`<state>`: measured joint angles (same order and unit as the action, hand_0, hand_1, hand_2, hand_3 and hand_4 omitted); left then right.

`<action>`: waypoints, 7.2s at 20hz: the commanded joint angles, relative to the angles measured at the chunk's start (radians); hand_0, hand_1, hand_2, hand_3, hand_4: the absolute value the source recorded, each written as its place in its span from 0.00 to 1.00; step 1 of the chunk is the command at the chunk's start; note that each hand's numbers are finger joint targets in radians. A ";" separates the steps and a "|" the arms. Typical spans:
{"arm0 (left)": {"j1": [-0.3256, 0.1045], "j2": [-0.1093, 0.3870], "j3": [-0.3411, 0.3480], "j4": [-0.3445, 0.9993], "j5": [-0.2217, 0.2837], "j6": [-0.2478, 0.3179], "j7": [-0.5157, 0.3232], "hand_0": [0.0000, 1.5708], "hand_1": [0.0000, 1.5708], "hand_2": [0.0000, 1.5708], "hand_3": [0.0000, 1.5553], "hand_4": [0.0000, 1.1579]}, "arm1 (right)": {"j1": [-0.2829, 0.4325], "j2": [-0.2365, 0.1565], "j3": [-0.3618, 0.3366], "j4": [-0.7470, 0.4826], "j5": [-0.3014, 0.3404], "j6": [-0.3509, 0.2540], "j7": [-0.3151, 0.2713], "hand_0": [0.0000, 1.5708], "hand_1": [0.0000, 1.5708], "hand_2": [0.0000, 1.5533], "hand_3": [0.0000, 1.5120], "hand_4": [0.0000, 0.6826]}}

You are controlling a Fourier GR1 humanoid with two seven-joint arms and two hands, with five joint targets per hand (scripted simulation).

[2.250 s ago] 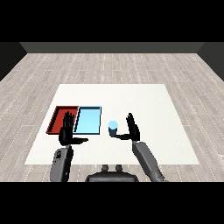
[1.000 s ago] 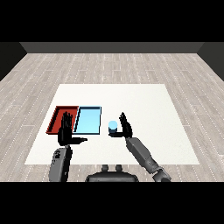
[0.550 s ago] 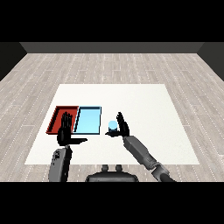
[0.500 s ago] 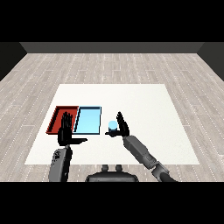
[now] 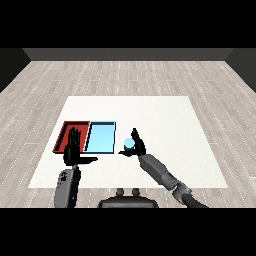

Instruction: Pick the blue can and put it in the blue box

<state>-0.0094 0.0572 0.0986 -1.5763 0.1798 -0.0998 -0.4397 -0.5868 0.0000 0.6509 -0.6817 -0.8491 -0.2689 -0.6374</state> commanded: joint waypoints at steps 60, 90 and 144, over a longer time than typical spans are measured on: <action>-0.320 -0.057 -0.499 0.442 0.052 0.350 0.035 0.00 0.00 0.00 0.00 0.00 | 0.084 -0.045 -0.303 -0.529 0.596 0.014 0.320 0.90 0.90 0.93 0.93 0.97; -0.464 -0.057 -0.700 0.598 0.268 0.457 -0.078 0.00 0.00 0.00 0.00 0.00 | 0.055 0.000 -0.143 -0.518 0.653 -0.041 0.300 0.89 0.89 0.93 0.92 0.91; -0.425 -0.057 -0.563 0.645 0.057 0.547 -0.017 1.00 1.00 1.00 0.97 0.98 | 0.129 -0.017 -0.205 -0.657 0.514 0.045 0.364 0.00 0.00 0.00 0.00 0.00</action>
<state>-0.4343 0.0046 -0.4589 -0.9785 0.2476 0.4425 -0.4006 -0.4995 -0.0133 0.4860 -1.3023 -0.3578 -0.2583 -0.2698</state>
